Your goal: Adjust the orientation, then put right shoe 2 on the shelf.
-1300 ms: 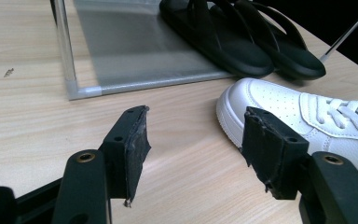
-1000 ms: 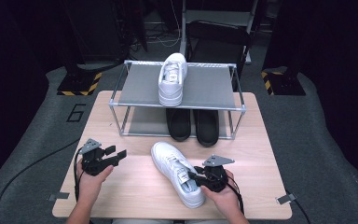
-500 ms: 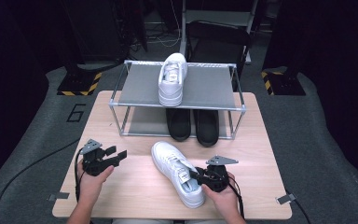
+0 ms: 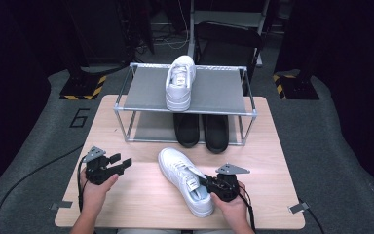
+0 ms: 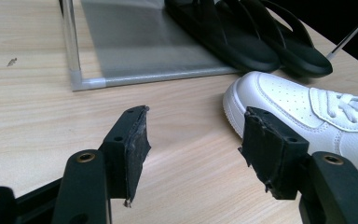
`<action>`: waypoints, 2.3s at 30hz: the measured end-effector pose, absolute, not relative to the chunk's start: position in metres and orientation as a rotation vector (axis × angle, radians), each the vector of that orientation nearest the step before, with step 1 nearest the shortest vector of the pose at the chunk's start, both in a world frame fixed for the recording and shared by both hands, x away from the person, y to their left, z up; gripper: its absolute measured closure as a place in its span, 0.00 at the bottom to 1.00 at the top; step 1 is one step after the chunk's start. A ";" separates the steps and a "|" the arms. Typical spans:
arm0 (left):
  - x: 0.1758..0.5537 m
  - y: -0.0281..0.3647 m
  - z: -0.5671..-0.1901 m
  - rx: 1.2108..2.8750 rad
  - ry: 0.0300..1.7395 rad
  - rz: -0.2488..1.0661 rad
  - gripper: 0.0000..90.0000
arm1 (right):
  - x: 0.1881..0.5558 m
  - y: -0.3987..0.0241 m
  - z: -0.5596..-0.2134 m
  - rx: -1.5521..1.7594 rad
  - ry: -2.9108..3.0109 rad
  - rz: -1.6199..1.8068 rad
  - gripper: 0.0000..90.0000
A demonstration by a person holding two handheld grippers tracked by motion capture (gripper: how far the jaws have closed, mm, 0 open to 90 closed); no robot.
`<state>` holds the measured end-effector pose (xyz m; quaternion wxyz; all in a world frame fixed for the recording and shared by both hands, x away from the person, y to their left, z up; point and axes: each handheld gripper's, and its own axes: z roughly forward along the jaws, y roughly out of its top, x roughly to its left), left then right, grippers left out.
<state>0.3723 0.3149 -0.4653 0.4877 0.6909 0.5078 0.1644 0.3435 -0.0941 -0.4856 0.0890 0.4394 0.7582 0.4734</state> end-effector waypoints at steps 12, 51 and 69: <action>0.370 0.319 -0.468 1.668 1.239 0.405 0.45 | 0.342 -0.094 -0.485 1.321 2.233 1.419 0.89; 0.366 0.323 -0.472 1.662 1.253 0.416 0.45 | 0.335 -0.111 -0.478 1.392 2.147 1.503 0.90; 0.364 0.329 -0.474 1.655 1.260 0.423 0.45 | 0.334 -0.122 -0.453 1.361 2.118 1.535 0.90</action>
